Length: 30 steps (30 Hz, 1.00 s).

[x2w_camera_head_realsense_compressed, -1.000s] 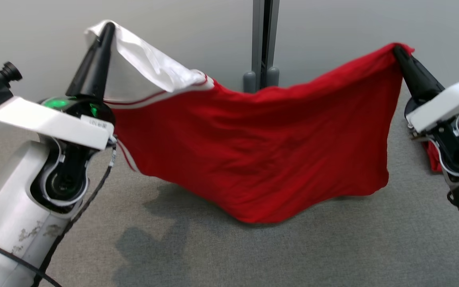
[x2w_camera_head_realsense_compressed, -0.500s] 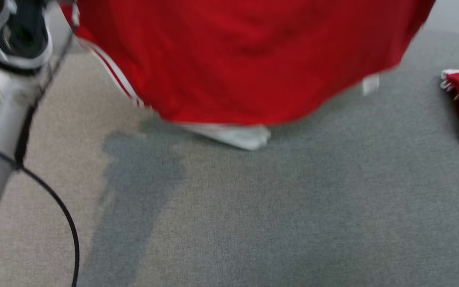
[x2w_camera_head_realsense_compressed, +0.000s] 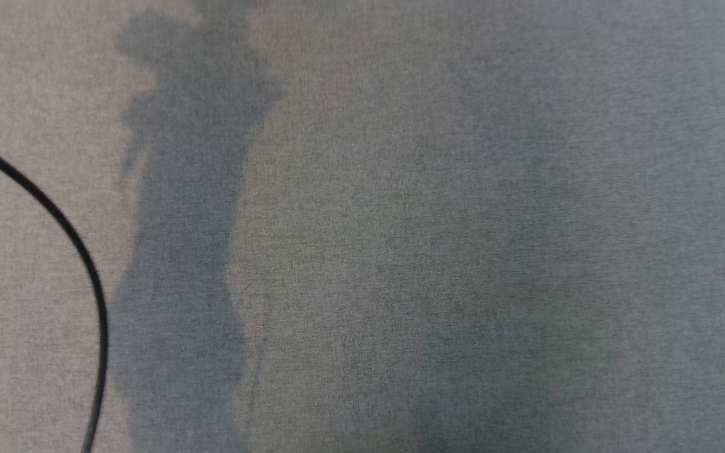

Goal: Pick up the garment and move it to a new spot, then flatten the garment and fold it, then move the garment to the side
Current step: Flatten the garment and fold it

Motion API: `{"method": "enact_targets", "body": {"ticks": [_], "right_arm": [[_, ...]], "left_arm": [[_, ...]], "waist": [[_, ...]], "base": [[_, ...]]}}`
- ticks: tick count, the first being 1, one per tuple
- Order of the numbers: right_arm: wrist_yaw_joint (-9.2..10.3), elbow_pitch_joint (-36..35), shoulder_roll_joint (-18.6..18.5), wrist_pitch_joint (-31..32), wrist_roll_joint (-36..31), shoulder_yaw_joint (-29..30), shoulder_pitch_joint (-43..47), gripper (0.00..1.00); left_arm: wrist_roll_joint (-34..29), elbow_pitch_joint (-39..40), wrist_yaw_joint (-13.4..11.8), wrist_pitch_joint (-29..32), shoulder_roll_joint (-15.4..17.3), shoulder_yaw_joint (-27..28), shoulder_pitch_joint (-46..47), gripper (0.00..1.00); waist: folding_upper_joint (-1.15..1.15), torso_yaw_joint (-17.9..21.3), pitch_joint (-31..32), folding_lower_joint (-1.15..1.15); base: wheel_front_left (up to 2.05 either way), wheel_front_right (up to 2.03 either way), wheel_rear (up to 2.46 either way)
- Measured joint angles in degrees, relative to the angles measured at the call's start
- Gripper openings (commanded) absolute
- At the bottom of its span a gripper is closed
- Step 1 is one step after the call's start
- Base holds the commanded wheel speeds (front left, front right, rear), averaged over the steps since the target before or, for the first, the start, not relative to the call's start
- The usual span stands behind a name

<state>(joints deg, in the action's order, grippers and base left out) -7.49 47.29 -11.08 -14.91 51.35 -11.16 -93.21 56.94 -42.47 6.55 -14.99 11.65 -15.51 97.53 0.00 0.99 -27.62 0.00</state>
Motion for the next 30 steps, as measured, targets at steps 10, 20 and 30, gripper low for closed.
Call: {"method": "enact_targets", "body": {"ticks": [10,20,30], "right_arm": [[0.01,3.9,1.4,-0.1,6.2,-6.0,12.1,0.0],[0.01,4.4,-1.9,-0.1,16.3,-13.0,24.6,0.0],[0.01,6.0,-4.6,1.3,21.5,-18.8,34.8,0.0]], "left_arm": [[-3.5,-4.7,0.7,0.0,-6.2,-4.0,-9.3,0.0],[2.2,-5.2,0.8,0.0,-4.6,-10.4,-22.1,0.0],[6.7,-4.4,0.9,3.0,-1.5,-23.1,-35.4,0.0]], "waist": [[0.0,-2.3,-6.3,0.0],[0.0,-3.5,-4.1,0.0],[0.0,-4.0,3.1,0.0]], "base": [[0.0,0.0,0.0],[0.0,0.0,0.0],[0.0,0.0,0.0]]}}
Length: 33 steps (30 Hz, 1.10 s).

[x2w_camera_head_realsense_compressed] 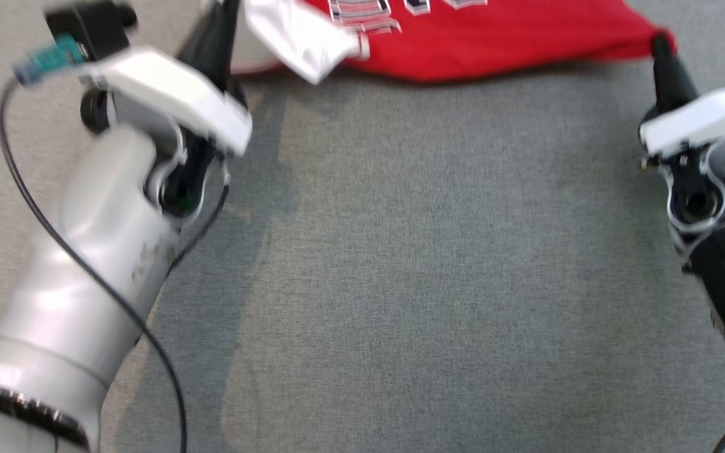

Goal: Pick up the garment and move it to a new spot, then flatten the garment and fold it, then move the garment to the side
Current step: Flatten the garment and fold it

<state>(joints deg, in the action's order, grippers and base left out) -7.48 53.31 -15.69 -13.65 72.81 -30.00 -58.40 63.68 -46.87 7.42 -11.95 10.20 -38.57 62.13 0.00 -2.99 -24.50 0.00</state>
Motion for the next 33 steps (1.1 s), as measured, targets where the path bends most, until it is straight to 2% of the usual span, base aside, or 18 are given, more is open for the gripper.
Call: {"method": "enact_targets", "body": {"ticks": [1,2,6,11,16,25,33], "right_arm": [[0.0,0.8,-0.5,0.5,0.8,-1.2,2.0,0.0],[0.0,0.8,-0.5,0.5,0.8,-1.2,2.0,0.0],[0.0,3.0,-0.9,2.1,2.1,-3.1,5.1,0.0],[0.0,3.7,-0.9,5.5,2.8,-6.7,8.6,0.0],[0.0,4.5,-2.4,6.4,2.7,-9.4,10.7,0.0],[-0.01,7.3,-4.1,10.2,1.4,-14.9,12.4,0.0],[-0.01,7.0,-5.9,12.2,-1.7,-21.1,13.4,0.0]], "left_arm": [[-0.2,-0.3,0.0,-0.1,1.5,-3.5,-2.3,0.0],[-0.2,-0.3,0.0,-0.1,1.5,-3.5,-2.3,0.0],[1.8,1.8,0.0,1.4,2.6,-10.4,-8.1,0.0],[3.1,3.3,0.0,2.0,6.3,-18.5,-13.9,0.0],[4.1,3.8,0.0,3.4,7.9,-25.6,-17.0,0.0],[3.9,3.5,0.0,5.3,10.5,-33.3,-18.9,0.0],[2.6,7.2,0.0,14.0,13.9,-34.6,-22.6,0.0]], "waist": [[0.0,-0.2,1.7,0.0],[0.0,-0.2,1.7,0.0],[0.0,-0.6,5.0,0.0],[0.0,-0.8,8.8,0.0],[0.0,-0.9,11.6,0.0],[0.0,-1.2,15.7,0.0],[0.0,-1.1,18.8,0.0]], "base": [[0.0,0.0,0.0],[0.0,0.0,0.0],[0.0,0.0,0.0],[0.0,0.0,0.0],[0.0,0.0,0.0],[0.0,0.0,0.0],[0.0,0.0,0.0]]}}
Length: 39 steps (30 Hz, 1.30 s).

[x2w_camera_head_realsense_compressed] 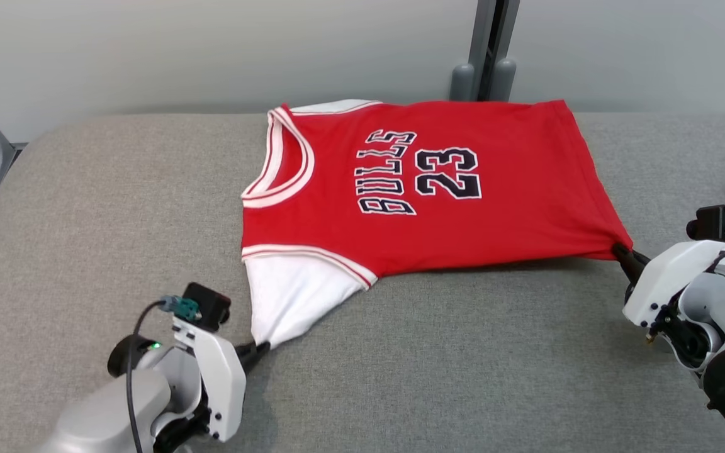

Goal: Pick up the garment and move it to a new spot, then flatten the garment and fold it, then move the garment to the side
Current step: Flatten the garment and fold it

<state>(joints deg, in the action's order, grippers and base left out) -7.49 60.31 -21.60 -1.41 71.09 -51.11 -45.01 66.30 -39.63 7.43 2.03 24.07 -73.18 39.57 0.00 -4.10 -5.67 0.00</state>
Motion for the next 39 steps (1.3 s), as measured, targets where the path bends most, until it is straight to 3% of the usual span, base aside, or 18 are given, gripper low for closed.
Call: {"method": "enact_targets", "body": {"ticks": [9,24,35,39], "right_arm": [[0.0,-0.7,-1.8,2.6,1.0,-4.1,1.4,0.0],[-0.01,-2.6,-5.1,16.1,8.7,-6.2,6.6,0.0],[-0.01,-7.2,-9.1,27.8,16.5,-4.7,12.3,0.0],[-0.01,-8.2,-10.1,28.9,19.8,-2.6,14.1,0.0]], "left_arm": [[-2.8,9.1,0.0,10.0,4.9,-0.1,-5.1,0.0],[-3.7,16.6,0.0,12.3,9.0,-0.1,-9.4,0.0],[2.6,21.8,0.0,13.1,11.9,-0.2,-13.7,0.0],[9.1,25.0,0.0,12.1,12.6,0.3,-15.7,0.0]], "waist": [[0.0,0.2,3.0,0.0],[0.0,0.8,7.4,0.0],[0.0,1.8,9.7,0.0],[0.0,2.0,10.2,0.0]], "base": [[0.0,0.0,0.0],[0.0,0.0,0.0],[0.0,0.0,0.0],[0.0,0.0,0.0]]}}
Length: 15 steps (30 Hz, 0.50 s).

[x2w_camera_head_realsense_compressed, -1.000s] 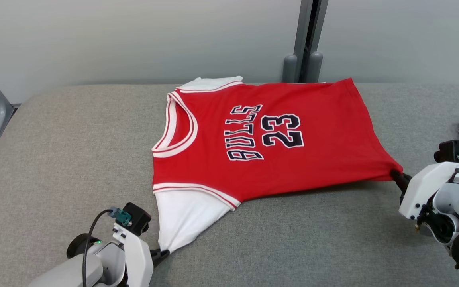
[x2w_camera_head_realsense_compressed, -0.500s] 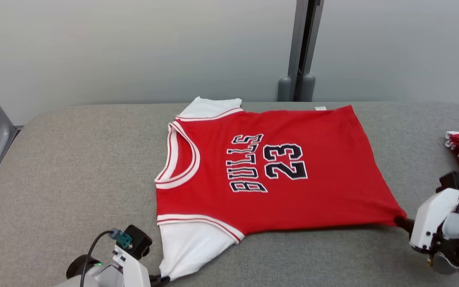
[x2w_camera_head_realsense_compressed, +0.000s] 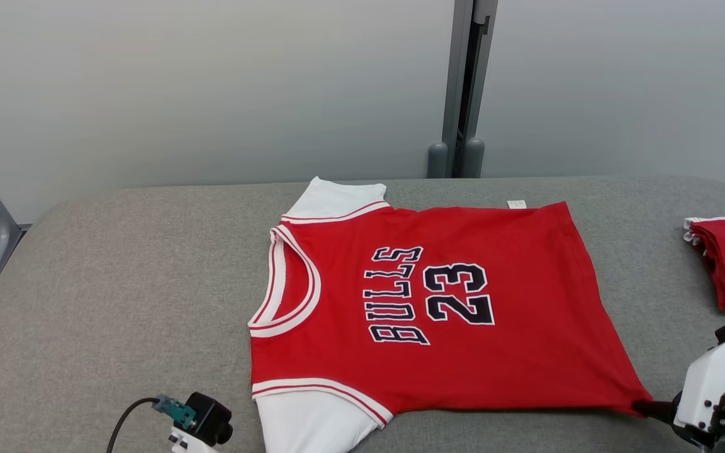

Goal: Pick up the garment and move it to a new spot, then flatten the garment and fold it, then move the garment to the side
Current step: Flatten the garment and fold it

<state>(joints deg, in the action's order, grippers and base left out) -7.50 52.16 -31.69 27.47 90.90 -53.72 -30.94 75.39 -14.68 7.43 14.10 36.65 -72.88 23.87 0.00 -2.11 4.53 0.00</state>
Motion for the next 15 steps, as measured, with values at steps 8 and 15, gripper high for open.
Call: {"method": "enact_targets", "body": {"ticks": [8,15], "right_arm": [[0.0,-2.3,-2.0,4.0,2.4,0.5,3.2,0.0],[0.01,-4.9,-3.8,7.6,3.1,0.3,4.7,0.0]], "left_arm": [[4.1,4.1,0.0,4.4,2.5,-0.3,-1.9,0.0],[7.6,8.4,0.0,10.0,4.9,-0.3,-2.8,0.0]], "waist": [[0.0,0.1,-0.1,0.0],[0.0,0.0,-0.1,0.0]], "base": [[0.0,0.0,0.0],[0.0,0.0,0.0]]}}
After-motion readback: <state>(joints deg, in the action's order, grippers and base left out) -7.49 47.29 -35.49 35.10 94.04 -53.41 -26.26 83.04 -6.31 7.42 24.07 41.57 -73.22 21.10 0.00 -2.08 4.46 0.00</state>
